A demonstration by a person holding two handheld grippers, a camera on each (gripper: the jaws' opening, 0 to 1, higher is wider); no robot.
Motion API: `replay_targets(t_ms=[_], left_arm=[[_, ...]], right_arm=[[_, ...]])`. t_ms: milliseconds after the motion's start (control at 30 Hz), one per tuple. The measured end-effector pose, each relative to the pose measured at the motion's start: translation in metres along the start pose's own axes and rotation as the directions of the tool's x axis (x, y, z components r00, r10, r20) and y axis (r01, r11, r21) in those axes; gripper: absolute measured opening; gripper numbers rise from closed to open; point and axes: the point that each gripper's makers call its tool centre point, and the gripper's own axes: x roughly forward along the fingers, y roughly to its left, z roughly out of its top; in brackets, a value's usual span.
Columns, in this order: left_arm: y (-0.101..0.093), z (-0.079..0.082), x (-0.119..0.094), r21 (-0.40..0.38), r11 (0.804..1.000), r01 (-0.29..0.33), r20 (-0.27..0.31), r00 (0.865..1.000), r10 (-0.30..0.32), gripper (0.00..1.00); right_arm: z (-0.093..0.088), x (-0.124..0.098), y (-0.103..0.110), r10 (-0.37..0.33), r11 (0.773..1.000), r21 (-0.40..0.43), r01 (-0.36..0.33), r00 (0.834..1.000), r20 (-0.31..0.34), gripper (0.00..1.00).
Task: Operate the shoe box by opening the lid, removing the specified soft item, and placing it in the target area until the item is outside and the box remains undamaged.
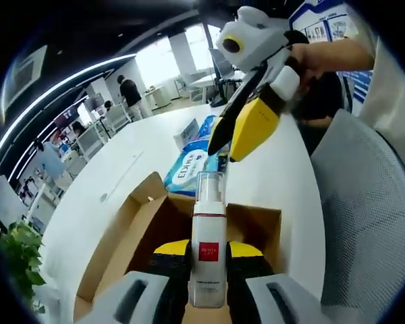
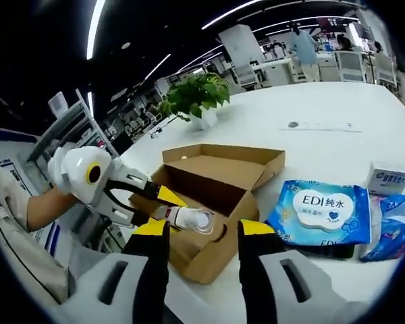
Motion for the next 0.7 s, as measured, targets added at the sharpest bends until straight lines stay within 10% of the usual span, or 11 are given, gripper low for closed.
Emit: replay_targets(t_ms=[700], left_arm=[[-0.013, 0.022, 0.003, -0.034, 0.999, -0.004, 0.124, 0.992, 0.009, 0.19]], right_arm=[[-0.008, 0.006, 0.003, 0.064, 0.985, 0.162, -0.061, 0.998, -0.014, 0.22]])
